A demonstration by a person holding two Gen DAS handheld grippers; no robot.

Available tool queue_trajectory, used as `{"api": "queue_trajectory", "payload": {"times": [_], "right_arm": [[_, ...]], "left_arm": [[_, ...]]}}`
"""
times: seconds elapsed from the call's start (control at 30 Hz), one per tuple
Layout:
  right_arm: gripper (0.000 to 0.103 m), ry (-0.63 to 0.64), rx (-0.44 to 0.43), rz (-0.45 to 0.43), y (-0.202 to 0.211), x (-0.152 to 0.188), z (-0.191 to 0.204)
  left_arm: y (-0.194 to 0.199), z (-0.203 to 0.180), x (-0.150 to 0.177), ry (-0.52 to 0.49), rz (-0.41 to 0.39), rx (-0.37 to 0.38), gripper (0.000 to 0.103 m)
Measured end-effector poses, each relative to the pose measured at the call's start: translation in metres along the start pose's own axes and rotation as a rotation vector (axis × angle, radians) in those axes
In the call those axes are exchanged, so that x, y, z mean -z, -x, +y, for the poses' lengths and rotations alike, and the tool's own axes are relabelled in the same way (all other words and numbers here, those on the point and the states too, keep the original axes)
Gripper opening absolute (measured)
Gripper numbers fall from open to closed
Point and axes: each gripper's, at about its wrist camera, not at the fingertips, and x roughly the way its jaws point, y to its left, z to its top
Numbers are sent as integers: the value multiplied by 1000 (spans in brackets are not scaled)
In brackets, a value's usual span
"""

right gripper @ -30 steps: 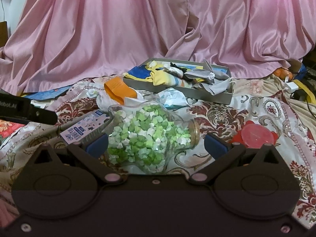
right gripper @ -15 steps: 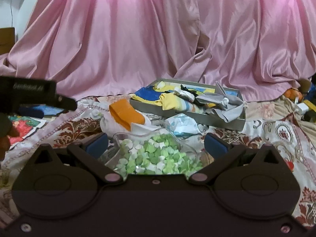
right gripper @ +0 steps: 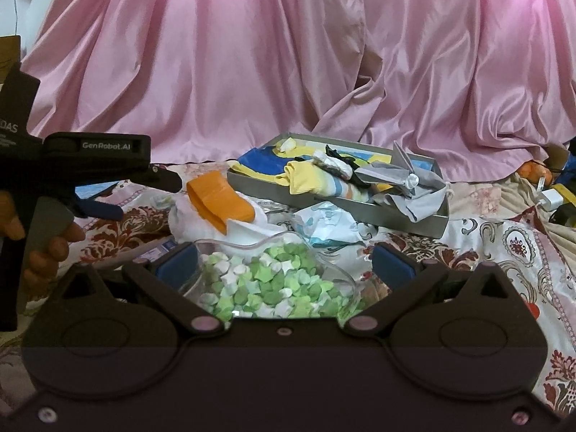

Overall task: Organize soft objects
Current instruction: 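Lower the left tool toward the white sock while the right tool approaches the orange item, then close the left tool on the white sock while the right tool grasps the orange item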

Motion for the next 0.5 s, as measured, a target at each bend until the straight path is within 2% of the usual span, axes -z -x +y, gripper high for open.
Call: {"api": "queue_trajectory", "payload": {"times": [0.2,0.27,0.33,0.5], "right_arm": [[103,19,8,25,-17,-9,-4],[103,-1,-7,34,-26,-13,-8],[103,-15,-30,38,-36,-20,-10],[103,0,-92,81,-65,-38,-14]], "left_arm": [[-22,14,-5,63,61,48,98],[-27,18,-5,78,77,63,93],[-31,21,-6,89,92,89,81],[-39,29,-6,111,126,125,70]]}}
